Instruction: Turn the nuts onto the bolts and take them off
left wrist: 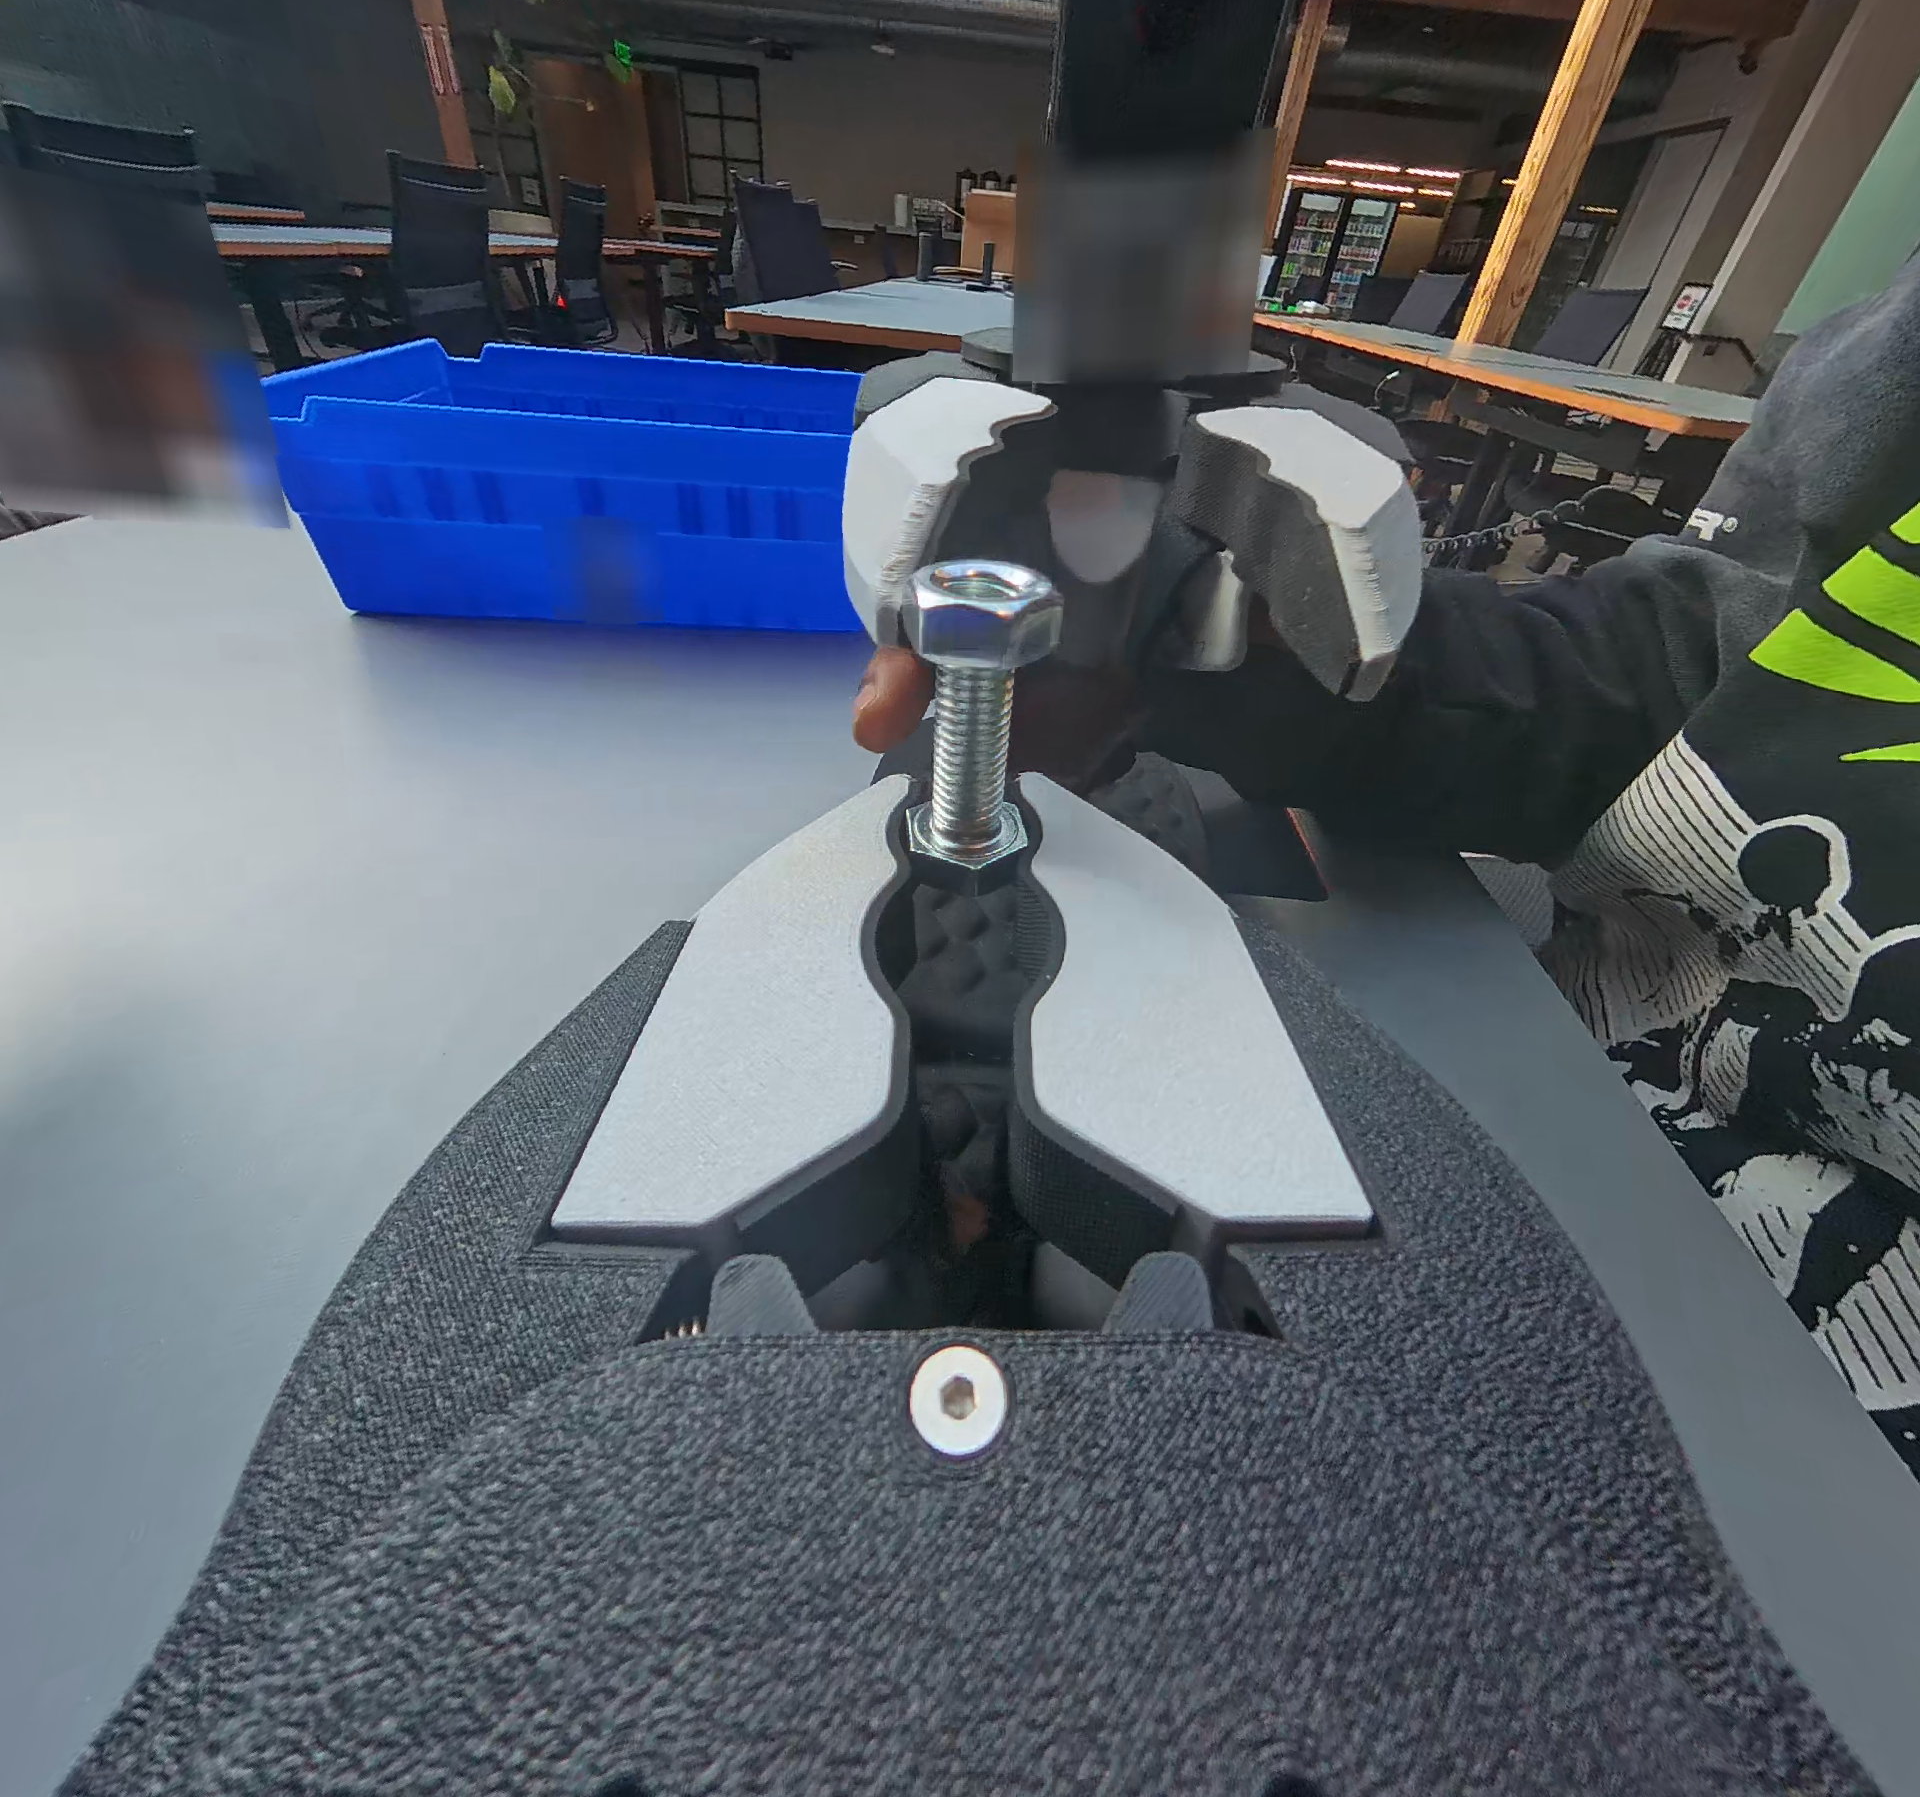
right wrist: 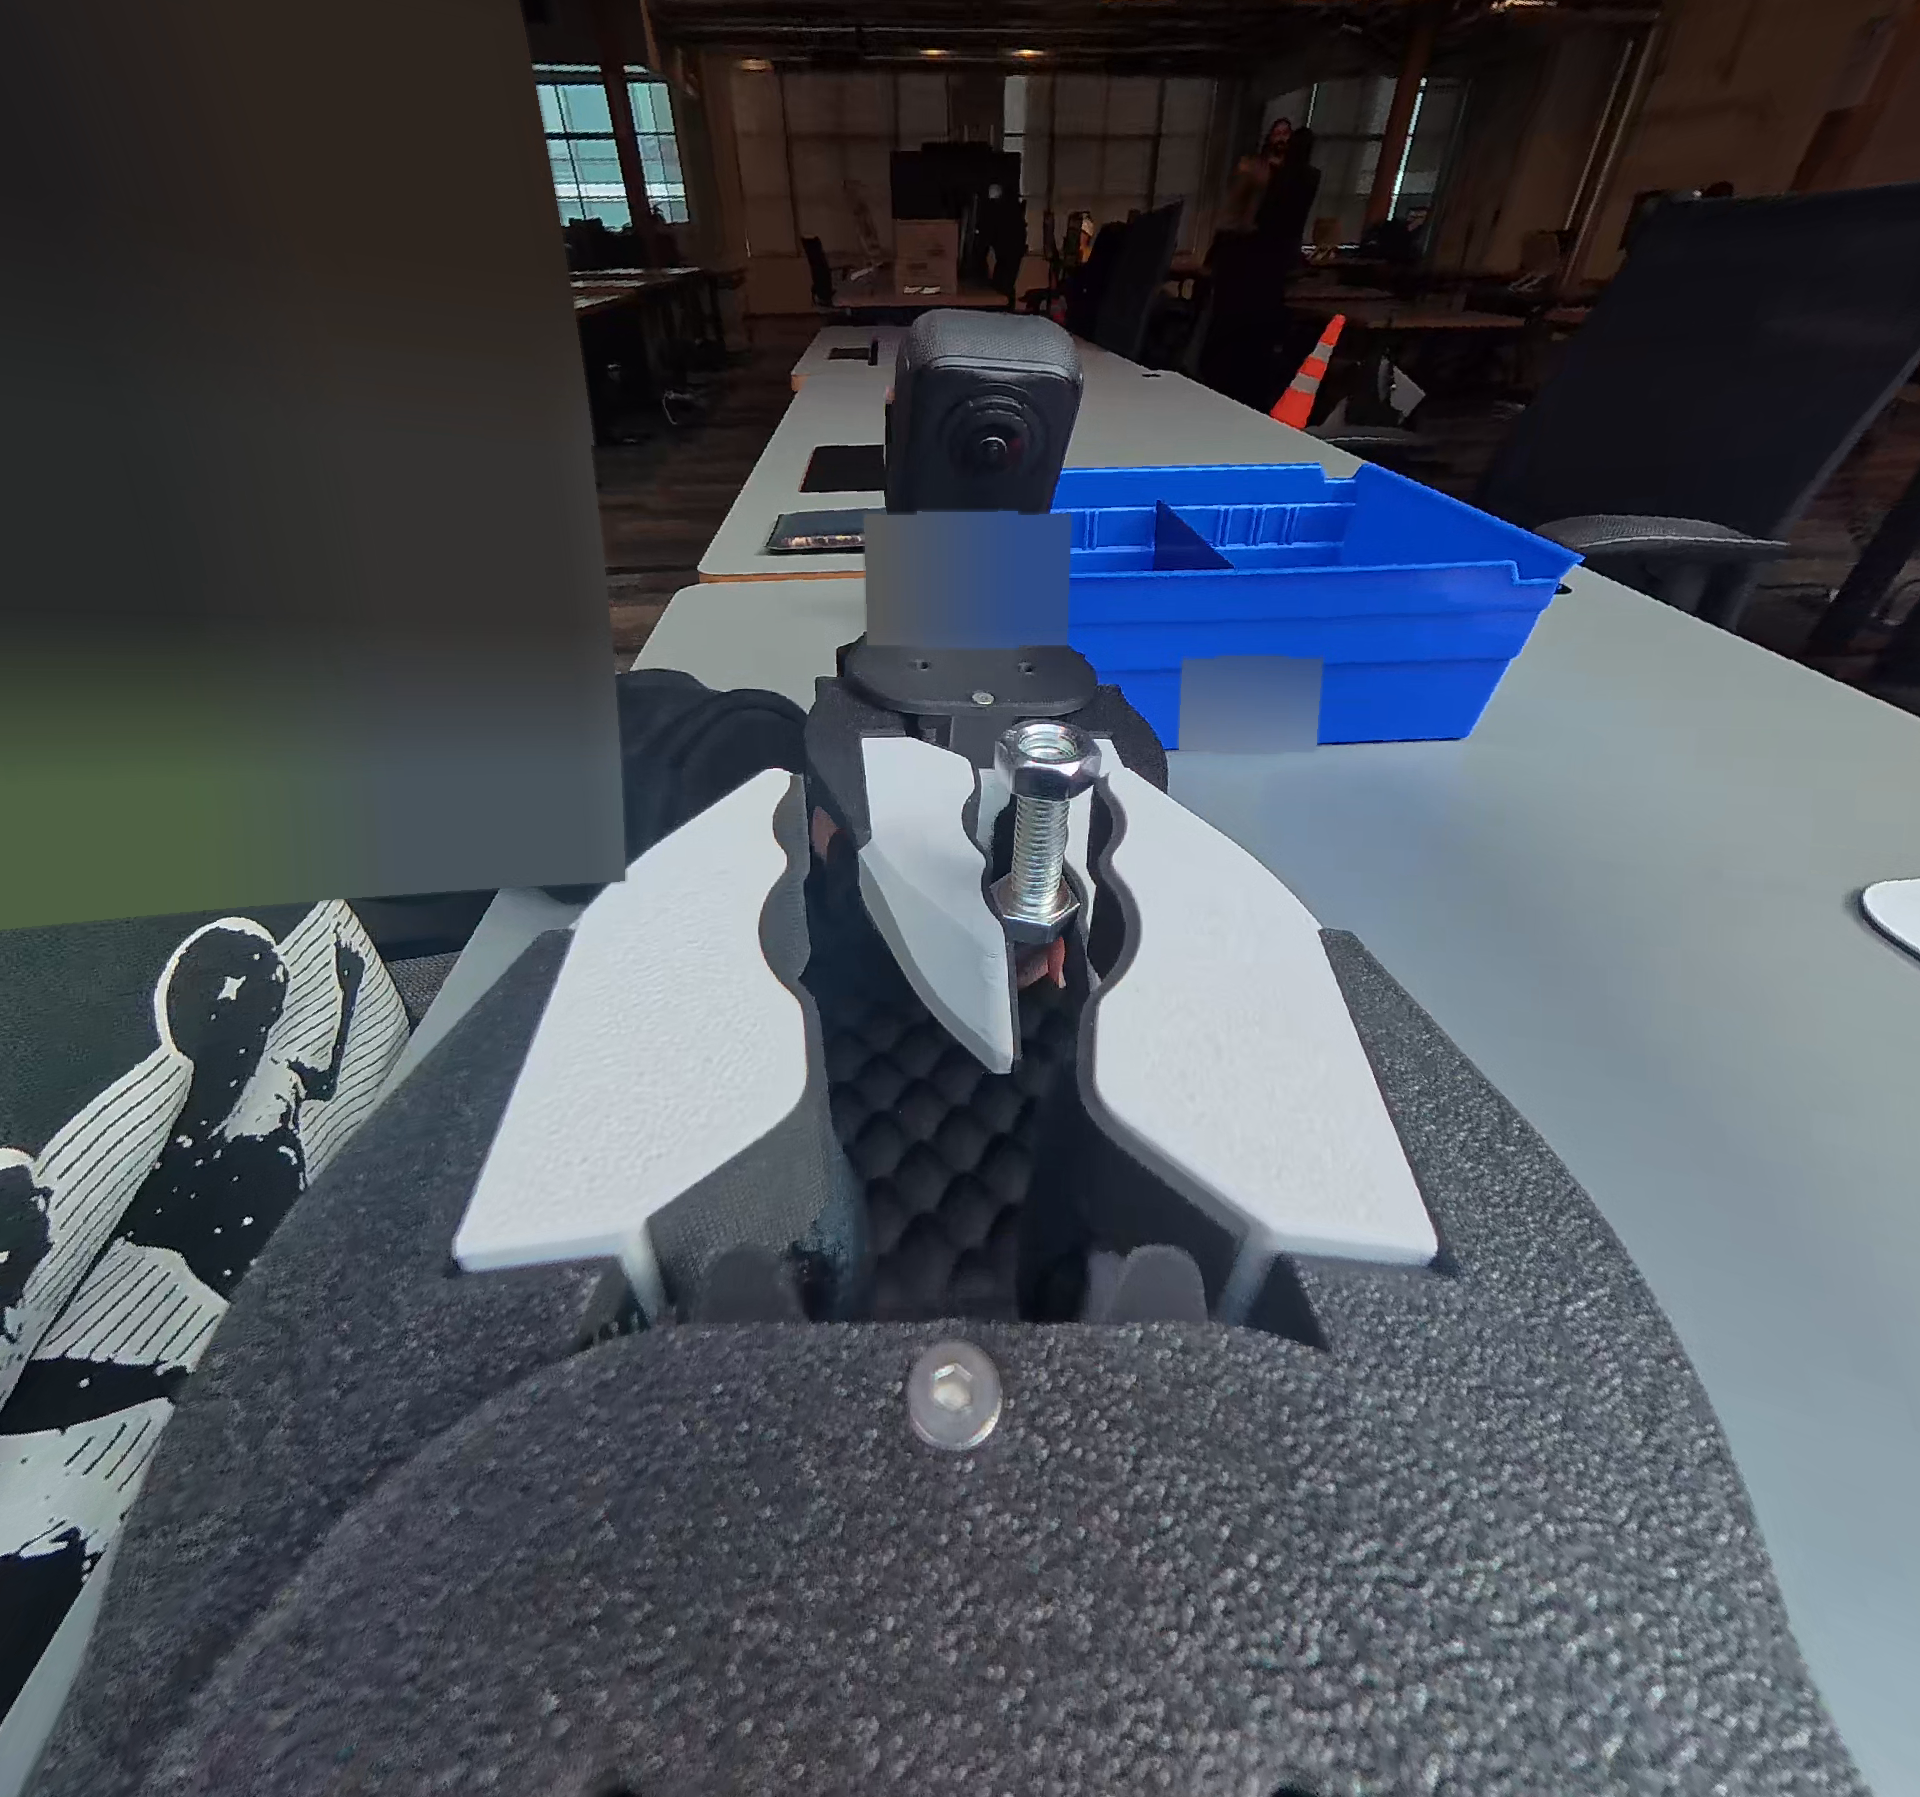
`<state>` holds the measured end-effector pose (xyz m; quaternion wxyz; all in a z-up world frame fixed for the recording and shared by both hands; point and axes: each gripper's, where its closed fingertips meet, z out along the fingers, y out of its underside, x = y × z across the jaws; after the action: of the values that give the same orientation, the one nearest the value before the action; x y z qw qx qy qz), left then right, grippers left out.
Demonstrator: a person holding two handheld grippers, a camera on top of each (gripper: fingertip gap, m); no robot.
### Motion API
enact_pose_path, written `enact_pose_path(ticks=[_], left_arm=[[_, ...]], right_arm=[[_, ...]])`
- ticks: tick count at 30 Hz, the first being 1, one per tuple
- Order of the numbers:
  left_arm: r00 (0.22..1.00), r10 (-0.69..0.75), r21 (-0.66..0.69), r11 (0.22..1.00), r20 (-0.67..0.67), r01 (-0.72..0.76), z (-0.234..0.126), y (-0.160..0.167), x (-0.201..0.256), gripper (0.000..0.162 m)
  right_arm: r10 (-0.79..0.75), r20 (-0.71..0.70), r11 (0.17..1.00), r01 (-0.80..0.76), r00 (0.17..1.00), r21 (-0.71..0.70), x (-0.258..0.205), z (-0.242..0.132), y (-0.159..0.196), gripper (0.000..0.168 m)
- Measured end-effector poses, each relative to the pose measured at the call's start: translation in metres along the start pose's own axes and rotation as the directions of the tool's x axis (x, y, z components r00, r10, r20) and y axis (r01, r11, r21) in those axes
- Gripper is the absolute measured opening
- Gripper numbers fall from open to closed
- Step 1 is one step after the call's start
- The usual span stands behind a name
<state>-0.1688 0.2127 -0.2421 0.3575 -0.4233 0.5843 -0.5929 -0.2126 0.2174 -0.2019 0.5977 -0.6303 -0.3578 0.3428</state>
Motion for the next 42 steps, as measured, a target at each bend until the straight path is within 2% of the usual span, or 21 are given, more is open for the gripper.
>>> enact_pose_path(ticks=[3,7,10,13,20,24,29,33,42], left_arm=[[1.0,-0.001,0.002,1.0,0.003,0.001,0.0,0.0,-0.001,0.014],[1.0,-0.008,0.008,1.0,0.003,0.008,-0.001,-0.001,-0.001,0.014],[1.0,-0.001,0.003,1.0,0.002,0.001,-0.001,0.0,-0.001,0.014],[1.0,0.001,0.003,1.0,0.0,-0.001,-0.001,0.0,0.0,0.014],[1.0,0.016,-0.014,1.0,-0.01,-0.016,0.0,0.002,0.002,0.014],[1.0,0.019,-0.021,1.0,-0.018,-0.019,0.0,0.002,0.003,0.014],[0.999,0.024,-0.031,0.999,-0.022,-0.024,0.0,0.004,0.004,0.014],[1.0,0.016,-0.028,0.999,-0.022,-0.016,-0.001,0.003,0.003,0.014],[1.0,0.012,-0.025,1.0,-0.021,-0.013,-0.001,0.003,0.002,0.014]], right_arm=[[-0.019,-0.019,1.0,0.019,1.0,-0.001,-0.001,-0.005,0.0,0.043],[-0.048,0.005,0.998,0.047,0.999,0.028,-0.012,-0.011,-0.004,0.007],[-0.065,-0.018,0.997,0.066,0.998,0.027,-0.009,-0.014,-0.006,0.005],[-0.053,-0.022,0.998,0.053,0.998,0.031,-0.005,-0.014,-0.007,0.008],[-0.021,-0.001,0.999,0.021,1.0,0.04,0.005,0.001,-0.008,0.059],[0.007,0.065,0.999,-0.01,0.998,0.042,0.002,0.017,-0.008,0.068],[0.034,0.119,0.999,-0.032,0.992,-0.021,-0.004,0.03,0.004,0.071],[0.023,0.116,1.0,-0.024,0.993,0.003,-0.006,0.024,0.001,0.061],[0.035,0.055,0.999,-0.035,0.998,0.005,-0.002,0.009,0.003,0.055]])
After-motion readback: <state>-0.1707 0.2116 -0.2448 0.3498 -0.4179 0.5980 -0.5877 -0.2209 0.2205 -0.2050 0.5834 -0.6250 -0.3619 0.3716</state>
